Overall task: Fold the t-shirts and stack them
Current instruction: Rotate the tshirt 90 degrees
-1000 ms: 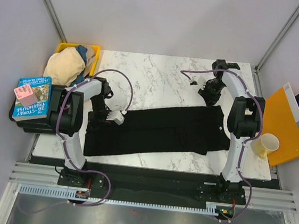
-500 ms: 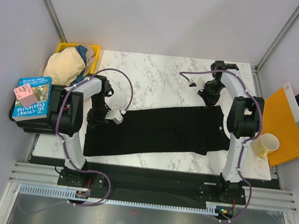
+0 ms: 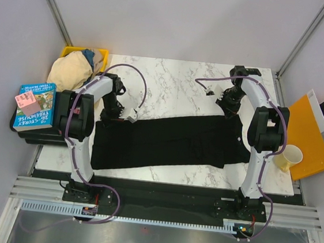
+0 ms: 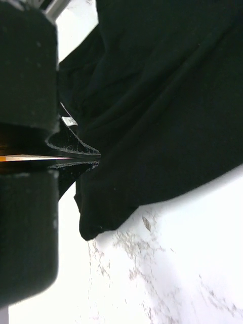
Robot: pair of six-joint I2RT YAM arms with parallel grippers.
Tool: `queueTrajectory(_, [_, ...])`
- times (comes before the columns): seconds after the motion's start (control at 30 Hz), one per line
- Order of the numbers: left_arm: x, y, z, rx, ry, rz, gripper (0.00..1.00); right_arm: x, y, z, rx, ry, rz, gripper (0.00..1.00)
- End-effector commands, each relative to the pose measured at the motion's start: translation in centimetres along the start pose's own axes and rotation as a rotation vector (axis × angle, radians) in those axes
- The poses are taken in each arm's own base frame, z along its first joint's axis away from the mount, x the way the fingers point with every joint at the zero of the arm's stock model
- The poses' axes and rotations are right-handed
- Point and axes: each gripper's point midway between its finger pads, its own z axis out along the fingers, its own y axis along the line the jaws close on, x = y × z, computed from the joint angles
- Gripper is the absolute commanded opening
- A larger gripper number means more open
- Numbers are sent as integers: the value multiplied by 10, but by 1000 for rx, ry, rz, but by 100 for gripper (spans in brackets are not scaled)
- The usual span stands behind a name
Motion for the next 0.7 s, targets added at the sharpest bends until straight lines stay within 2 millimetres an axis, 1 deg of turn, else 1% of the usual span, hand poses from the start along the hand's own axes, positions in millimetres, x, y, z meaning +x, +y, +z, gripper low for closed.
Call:
queueTrajectory(0.0, [5, -53, 0, 230, 17, -61, 2, 2, 20, -19, -49, 9, -52, 0])
queueTrajectory(0.03, [3, -53, -2, 223, 8, -61, 2, 7, 29, -20, -85, 26, -51, 0])
queueTrajectory(0.1, [5, -56, -1, 230, 14, -41, 2, 14, 38, -20, -116, 53, -61, 0])
queueTrajectory(0.13, [7, -61, 2, 251, 24, -35, 2, 17, 40, -19, -122, 63, -66, 0])
queueTrajectory(0.2, [12, -64, 6, 271, 50, -36, 2, 24, 44, -12, -146, 90, -65, 0])
queueTrajectory(0.3, [13, -65, 10, 287, 62, -35, 2, 27, 46, -4, -169, 107, -49, 0])
queueTrajectory(0.37, [11, -59, 10, 277, 66, -34, 3, 28, 46, 2, -180, 117, -43, 0])
queueTrajectory(0.4, [10, -55, 8, 266, 64, -52, 7, 29, 44, 9, -183, 125, -32, 0])
queueTrajectory(0.43, [7, -42, 1, 222, 56, -54, 12, 31, 40, 12, -172, 135, -25, 0])
queueTrajectory(0.47, [5, -32, -2, 188, 50, -63, 16, 31, 34, 16, -154, 141, -19, 0])
queueTrajectory(0.5, [1, -17, -10, 137, 35, -81, 19, 30, 23, 24, -115, 133, -14, 0])
queueTrajectory(0.57, [-5, 4, -18, 63, 14, -94, 20, 26, 9, 29, -59, 131, 4, 0])
queueTrajectory(0.6, [-11, 21, -29, -3, -13, -120, 20, 20, -5, 34, -6, 112, 4, 0])
queueTrajectory(0.67, [-16, 34, -39, -53, -32, -124, 20, 18, -19, 38, 38, 113, 16, 0])
